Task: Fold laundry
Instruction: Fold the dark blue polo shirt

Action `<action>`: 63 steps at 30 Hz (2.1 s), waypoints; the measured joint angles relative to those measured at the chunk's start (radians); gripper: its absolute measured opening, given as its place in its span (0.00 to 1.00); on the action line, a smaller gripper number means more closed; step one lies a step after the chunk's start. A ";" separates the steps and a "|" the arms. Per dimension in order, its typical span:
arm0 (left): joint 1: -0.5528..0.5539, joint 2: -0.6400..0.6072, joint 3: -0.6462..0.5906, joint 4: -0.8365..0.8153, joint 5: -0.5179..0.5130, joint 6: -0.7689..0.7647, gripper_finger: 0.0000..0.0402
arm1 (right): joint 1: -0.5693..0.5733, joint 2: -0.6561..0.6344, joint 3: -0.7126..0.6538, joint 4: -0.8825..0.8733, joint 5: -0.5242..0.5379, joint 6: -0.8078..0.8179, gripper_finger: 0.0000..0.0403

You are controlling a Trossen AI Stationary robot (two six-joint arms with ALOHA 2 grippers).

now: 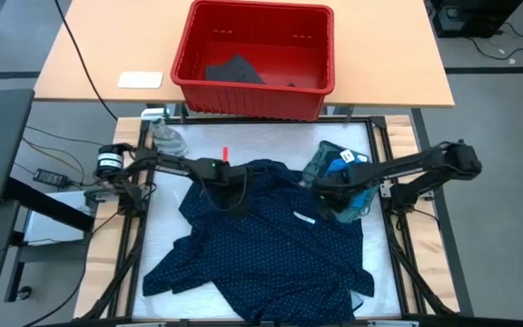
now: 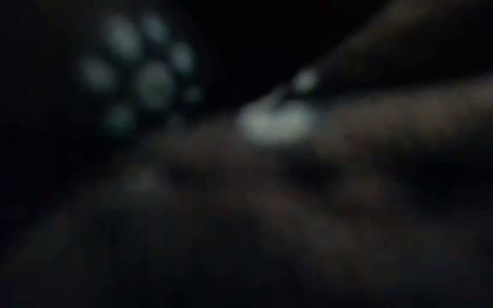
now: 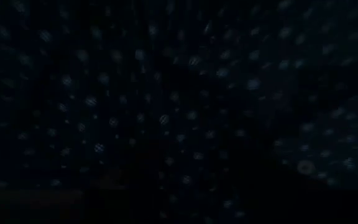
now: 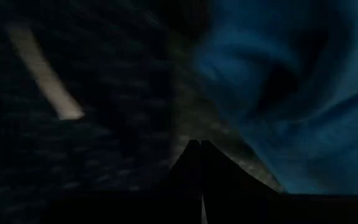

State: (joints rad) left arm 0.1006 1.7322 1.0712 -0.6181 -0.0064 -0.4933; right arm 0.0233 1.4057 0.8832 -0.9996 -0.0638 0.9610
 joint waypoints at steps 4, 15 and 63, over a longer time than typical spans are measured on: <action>0.047 0.060 0.004 -0.043 0.047 0.031 0.48 | -0.030 -0.011 -0.177 0.137 -0.047 0.025 0.00; 0.137 0.043 -0.002 -0.291 0.021 0.010 0.48 | -0.418 -0.037 -0.220 0.188 0.279 -0.223 0.00; 0.336 -0.022 -0.032 -0.221 0.002 0.148 0.48 | -0.165 -0.288 -0.136 -0.014 0.172 -0.039 0.07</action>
State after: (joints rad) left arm 0.4365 1.7103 1.0389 -0.8392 -0.0041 -0.3452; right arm -0.1418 1.1180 0.7470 -1.0132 0.1078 0.9225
